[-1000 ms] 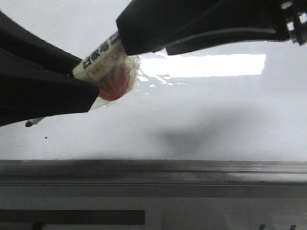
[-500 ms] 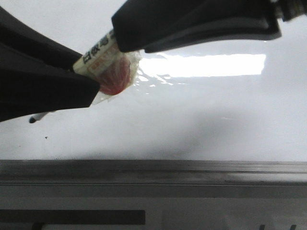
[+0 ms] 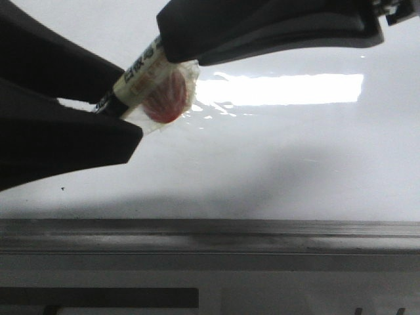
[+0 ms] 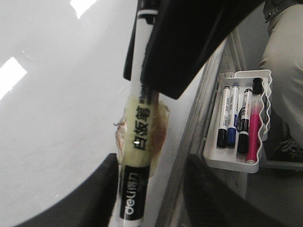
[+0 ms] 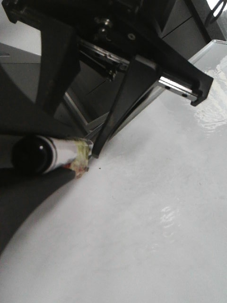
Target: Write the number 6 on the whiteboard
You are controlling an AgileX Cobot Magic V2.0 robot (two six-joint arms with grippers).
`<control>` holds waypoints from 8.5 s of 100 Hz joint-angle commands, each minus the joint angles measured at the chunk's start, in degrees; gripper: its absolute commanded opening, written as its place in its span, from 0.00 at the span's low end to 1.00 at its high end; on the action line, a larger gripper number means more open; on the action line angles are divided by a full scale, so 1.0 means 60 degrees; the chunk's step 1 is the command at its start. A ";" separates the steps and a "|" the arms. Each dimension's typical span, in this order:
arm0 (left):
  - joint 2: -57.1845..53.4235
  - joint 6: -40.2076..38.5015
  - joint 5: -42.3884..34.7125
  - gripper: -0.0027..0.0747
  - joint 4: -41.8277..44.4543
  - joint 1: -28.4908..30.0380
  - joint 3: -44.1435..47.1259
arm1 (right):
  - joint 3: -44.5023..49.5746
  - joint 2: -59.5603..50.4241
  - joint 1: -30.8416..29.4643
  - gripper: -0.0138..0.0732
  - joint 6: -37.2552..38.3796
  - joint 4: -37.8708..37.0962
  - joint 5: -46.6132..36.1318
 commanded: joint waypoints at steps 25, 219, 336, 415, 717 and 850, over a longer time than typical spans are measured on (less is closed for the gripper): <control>-0.1981 -0.0051 -0.0345 0.61 -0.1622 0.1321 -0.0302 | -0.0332 -0.0189 -0.0811 0.08 -0.0092 0.0541 -0.0553; -0.1885 -0.0028 0.0422 0.58 -0.1225 0.0995 -0.0302 | -0.1391 -0.0290 -0.1525 0.10 0.0139 0.0178 0.1416; 0.1043 -0.0028 -0.2033 0.01 -0.1595 0.0192 -0.0302 | -0.1391 -0.0181 -0.0873 0.24 0.0139 0.0419 0.1531; 0.0853 -0.0028 -0.0014 0.01 -1.0560 0.1900 -0.0302 | -0.1391 -0.0181 -0.0904 0.65 0.0139 0.0327 0.0589; -0.6990 -0.0007 0.2056 0.01 -0.6569 0.1900 0.1286 | 0.4456 -0.8577 -0.0904 0.09 0.0139 -0.0776 -0.1183; -0.8969 -0.4029 0.2062 0.01 -0.1770 0.9366 0.3934 | 0.4456 -0.8577 -0.0904 0.09 0.0139 -0.0776 -0.1183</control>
